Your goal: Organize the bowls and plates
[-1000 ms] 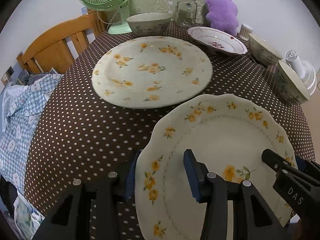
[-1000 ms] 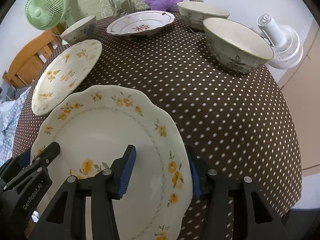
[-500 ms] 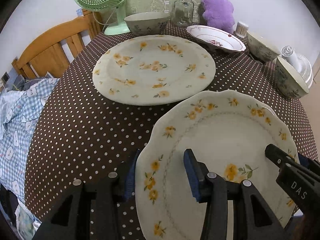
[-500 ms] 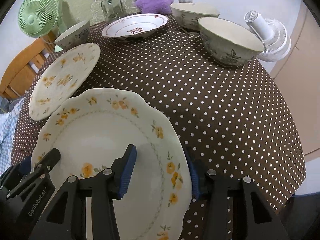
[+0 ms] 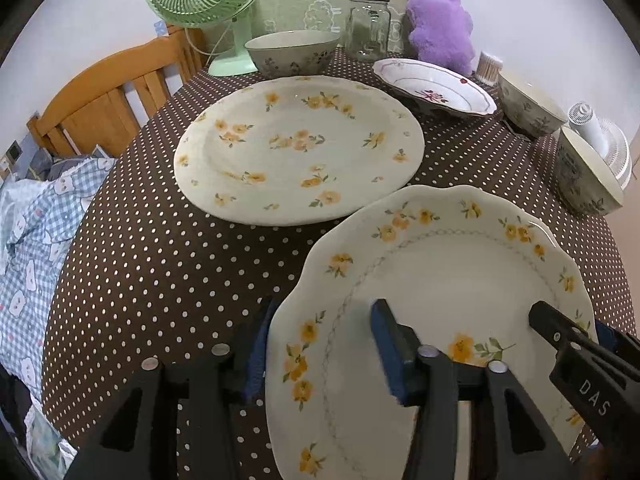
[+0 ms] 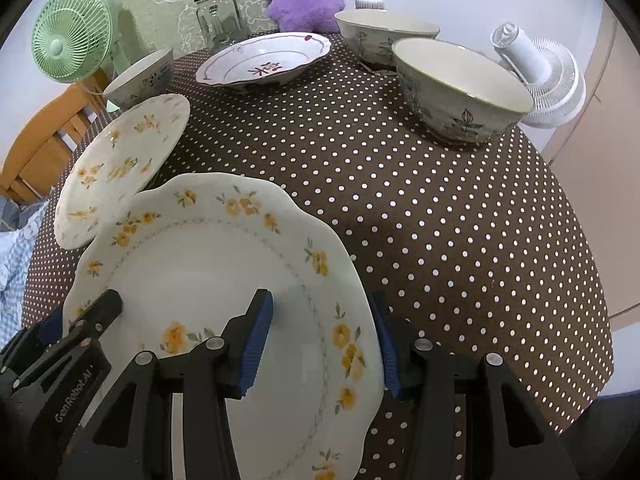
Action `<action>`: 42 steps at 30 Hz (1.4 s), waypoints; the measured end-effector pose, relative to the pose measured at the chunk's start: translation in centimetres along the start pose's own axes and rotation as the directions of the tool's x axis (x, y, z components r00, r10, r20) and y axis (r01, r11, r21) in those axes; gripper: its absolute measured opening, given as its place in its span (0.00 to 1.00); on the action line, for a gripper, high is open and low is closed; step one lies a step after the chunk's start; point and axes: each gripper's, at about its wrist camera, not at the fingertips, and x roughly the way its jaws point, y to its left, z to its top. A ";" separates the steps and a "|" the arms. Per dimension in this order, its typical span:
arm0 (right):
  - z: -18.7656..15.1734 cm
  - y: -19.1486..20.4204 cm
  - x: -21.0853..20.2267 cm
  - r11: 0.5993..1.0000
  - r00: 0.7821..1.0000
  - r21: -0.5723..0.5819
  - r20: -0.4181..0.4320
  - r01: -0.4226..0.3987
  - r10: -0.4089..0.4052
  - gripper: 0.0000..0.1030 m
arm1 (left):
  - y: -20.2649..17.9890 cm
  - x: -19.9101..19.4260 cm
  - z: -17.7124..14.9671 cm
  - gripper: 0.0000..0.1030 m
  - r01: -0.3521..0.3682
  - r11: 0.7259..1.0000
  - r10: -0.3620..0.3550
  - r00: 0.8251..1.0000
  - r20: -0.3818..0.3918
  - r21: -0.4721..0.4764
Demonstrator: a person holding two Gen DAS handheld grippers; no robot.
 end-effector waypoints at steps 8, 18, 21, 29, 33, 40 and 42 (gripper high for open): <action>0.8 0.6 -1.6 0.997 0.998 -0.057 0.056 0.043 -0.040 0.85 | 0.9 -0.3 -0.5 0.81 -0.014 0.999 0.012 0.999 -0.049 -0.030; 2.1 1.8 -4.9 0.998 0.997 -0.065 0.079 -0.010 0.015 0.85 | 1.9 -4.5 1.1 0.90 0.010 1.000 -0.010 1.000 0.022 -0.018; 2.4 2.7 -6.5 0.998 0.993 -0.063 0.113 -0.012 0.019 0.85 | 2.9 -5.8 1.7 0.90 0.027 1.000 -0.026 0.999 0.042 -0.014; 3.1 6.1 -9.9 0.998 0.987 -0.042 0.156 -0.039 0.046 0.85 | 4.9 -8.6 3.8 0.89 0.061 0.997 -0.065 0.992 0.104 0.042; 3.5 8.1 -11.1 0.999 0.983 -0.031 0.185 -0.014 0.020 0.85 | 6.1 -9.2 4.8 0.88 0.084 0.995 -0.089 0.990 0.112 0.054; 5.0 10.4 -11.5 1.000 0.977 -0.026 0.213 -0.003 0.009 0.85 | 7.3 -9.1 6.9 0.85 0.083 0.994 -0.091 0.988 0.128 0.068; 5.7 10.8 -11.3 1.000 0.976 -0.031 0.215 -0.004 0.011 0.86 | 7.4 -8.8 7.5 0.85 0.079 0.994 -0.088 0.987 0.132 0.073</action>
